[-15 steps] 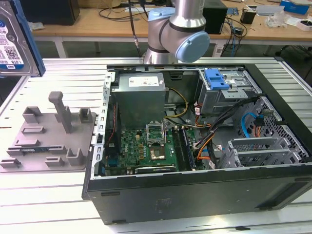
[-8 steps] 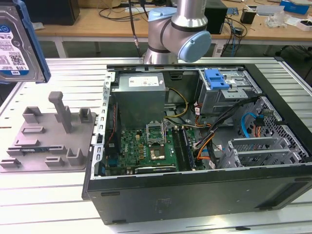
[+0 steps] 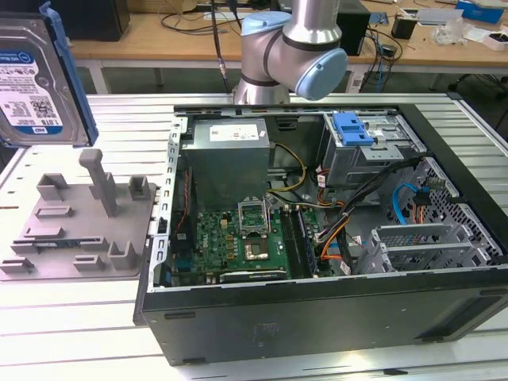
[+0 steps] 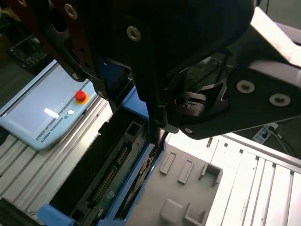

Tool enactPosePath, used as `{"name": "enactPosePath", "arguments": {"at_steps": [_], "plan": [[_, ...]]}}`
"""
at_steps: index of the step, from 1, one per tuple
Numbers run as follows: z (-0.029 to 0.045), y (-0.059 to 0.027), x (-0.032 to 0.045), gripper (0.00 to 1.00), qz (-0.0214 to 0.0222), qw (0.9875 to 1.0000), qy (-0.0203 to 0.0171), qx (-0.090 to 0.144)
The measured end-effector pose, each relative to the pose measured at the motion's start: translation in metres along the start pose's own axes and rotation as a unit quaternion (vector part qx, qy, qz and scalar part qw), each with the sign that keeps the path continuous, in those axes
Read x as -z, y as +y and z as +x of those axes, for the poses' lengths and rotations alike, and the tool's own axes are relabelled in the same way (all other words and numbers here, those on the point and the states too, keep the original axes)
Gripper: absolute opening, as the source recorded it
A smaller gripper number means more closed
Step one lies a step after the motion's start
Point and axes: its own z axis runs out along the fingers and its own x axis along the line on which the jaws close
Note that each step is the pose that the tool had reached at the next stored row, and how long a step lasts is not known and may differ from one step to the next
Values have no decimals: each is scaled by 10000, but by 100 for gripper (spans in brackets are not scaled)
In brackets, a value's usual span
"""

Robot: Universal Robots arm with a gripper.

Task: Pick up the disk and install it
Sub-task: 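Pick up the disk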

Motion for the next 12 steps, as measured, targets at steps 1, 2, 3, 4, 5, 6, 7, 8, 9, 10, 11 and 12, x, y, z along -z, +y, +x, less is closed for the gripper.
{"name": "enactPosePath", "arguments": {"at_steps": [1, 2, 3, 4, 5, 6, 7, 8, 9, 10, 11, 12], "plan": [[29, -36, -3, 37, 0, 10000, 0, 1], [52, -64, -4, 37, 0, 10000, 0, 2], [100, -121, -7, 37, -1, 10000, -1, 0], [126, -153, -9, 37, -2, 10000, 0, 1], [158, -192, -11, 37, -2, 10000, 0, 1], [182, -221, -12, 37, -3, 10000, 0, 1], [208, -251, -13, 37, -4, 10000, 0, 0], [250, -305, -16, 37, -4, 10000, 0, 2], [285, -348, -18, 37, -5, 10000, 0, 1], [308, -378, -20, 37, -6, 10000, 0, 1], [353, -436, -22, 37, -7, 10000, 0, 2], [399, -496, -25, 37, -8, 10000, 0, 1]]}}
